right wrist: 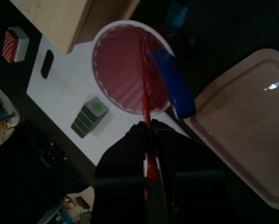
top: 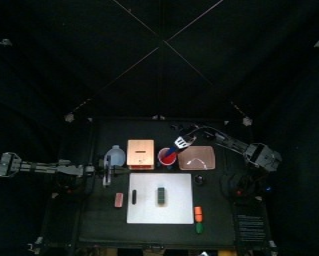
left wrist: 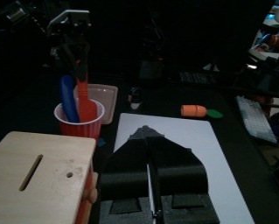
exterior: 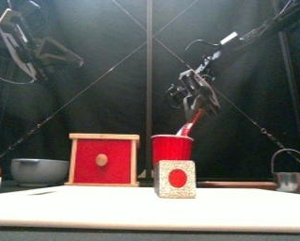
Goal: Cut the sushi into 4 pieces with the knife
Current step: Grasp knife edge with left hand
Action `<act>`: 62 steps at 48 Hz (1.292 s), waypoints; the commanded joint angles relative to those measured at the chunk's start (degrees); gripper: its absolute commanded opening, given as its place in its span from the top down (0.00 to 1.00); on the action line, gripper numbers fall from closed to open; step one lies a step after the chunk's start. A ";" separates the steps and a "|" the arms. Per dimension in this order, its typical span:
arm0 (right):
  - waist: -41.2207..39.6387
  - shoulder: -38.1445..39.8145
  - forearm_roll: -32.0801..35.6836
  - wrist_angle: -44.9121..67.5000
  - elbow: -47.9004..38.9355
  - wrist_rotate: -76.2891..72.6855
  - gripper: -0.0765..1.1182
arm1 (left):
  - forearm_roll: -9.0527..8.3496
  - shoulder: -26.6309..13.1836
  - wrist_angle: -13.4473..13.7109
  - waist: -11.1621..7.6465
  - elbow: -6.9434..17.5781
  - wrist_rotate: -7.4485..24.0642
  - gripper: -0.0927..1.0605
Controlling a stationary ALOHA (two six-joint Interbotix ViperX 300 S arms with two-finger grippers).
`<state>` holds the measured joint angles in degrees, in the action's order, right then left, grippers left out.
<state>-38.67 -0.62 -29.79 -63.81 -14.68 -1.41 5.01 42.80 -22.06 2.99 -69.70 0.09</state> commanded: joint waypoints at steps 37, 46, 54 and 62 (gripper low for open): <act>14.24 34.01 11.34 21.01 -13.54 0.18 0.87 | -0.18 2.02 -5.36 1.67 0.70 0.09 0.87; 21.27 41.84 14.68 41.40 -27.69 0.00 0.87 | -1.58 2.02 -7.56 1.14 0.09 0.09 0.85; 27.51 43.95 19.86 54.32 -35.51 -0.44 0.87 | -1.85 1.67 -9.23 1.14 -0.35 0.09 0.80; 33.05 40.78 27.51 61.96 -39.64 -0.79 0.87 | -1.76 0.09 -9.23 0.88 0.26 -0.18 0.67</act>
<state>-7.47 41.84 -5.45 -5.54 -53.88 -1.85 3.34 43.95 -30.85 4.13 -70.84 0.00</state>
